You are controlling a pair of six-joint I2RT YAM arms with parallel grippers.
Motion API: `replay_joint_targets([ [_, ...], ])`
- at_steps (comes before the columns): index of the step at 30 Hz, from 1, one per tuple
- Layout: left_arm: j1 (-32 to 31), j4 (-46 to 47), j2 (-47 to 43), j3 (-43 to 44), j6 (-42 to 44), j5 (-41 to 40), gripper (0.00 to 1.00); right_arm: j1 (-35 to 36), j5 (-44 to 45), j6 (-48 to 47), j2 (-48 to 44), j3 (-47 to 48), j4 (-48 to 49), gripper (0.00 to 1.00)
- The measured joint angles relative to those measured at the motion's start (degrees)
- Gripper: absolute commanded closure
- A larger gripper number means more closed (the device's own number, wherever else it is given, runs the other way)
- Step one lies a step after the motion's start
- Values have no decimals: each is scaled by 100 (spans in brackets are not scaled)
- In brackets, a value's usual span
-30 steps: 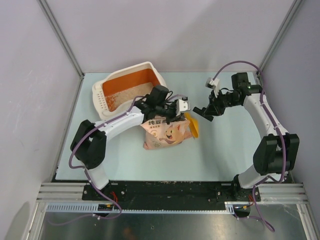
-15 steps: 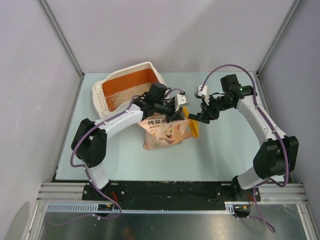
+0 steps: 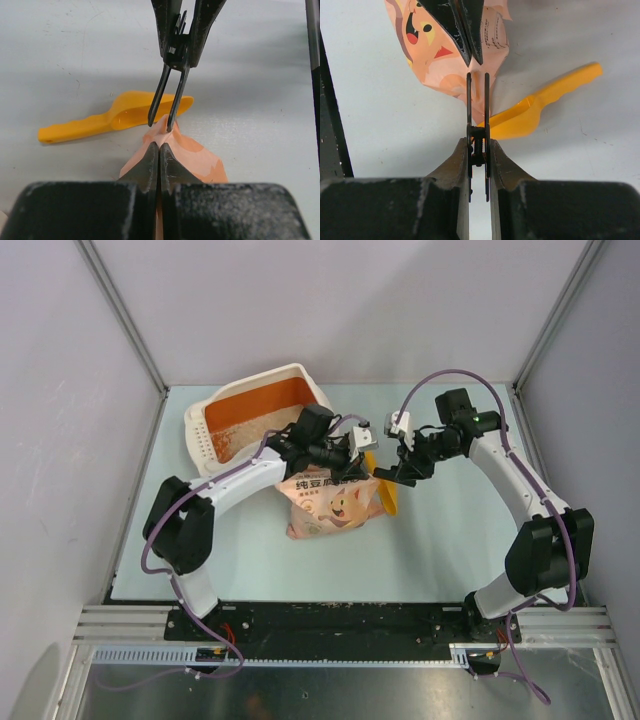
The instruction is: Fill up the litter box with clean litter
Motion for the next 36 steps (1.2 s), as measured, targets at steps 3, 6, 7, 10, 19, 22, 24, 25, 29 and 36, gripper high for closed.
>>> replay_joint_targets([
  [3,4,0,15,13,0,4,100,17,0,2,2,0,17,100],
  [6,4,-2,35,22,0,4,100,39,-7,0,2,0,20,100],
  [7,4,-2,37,24,-2,4,100,44,-9,-4,2,0,7,100],
  [10,4,-4,39,31,-2,4,100,55,-24,-31,2,0,-42,100],
  [19,24,-42,96,94,-55,85,100,81,87,81,7,0,-9,100],
  [22,26,-42,98,94,-74,103,100,140,131,160,48,0,111,100],
  [24,33,-42,105,94,-96,101,97,214,127,175,90,0,179,100],
  [25,37,-46,107,94,-96,101,96,256,142,188,107,0,197,100],
  [29,87,-48,109,94,-105,107,85,295,157,192,127,0,291,100],
  [36,232,26,-2,-94,-109,103,80,411,208,127,162,0,391,100],
])
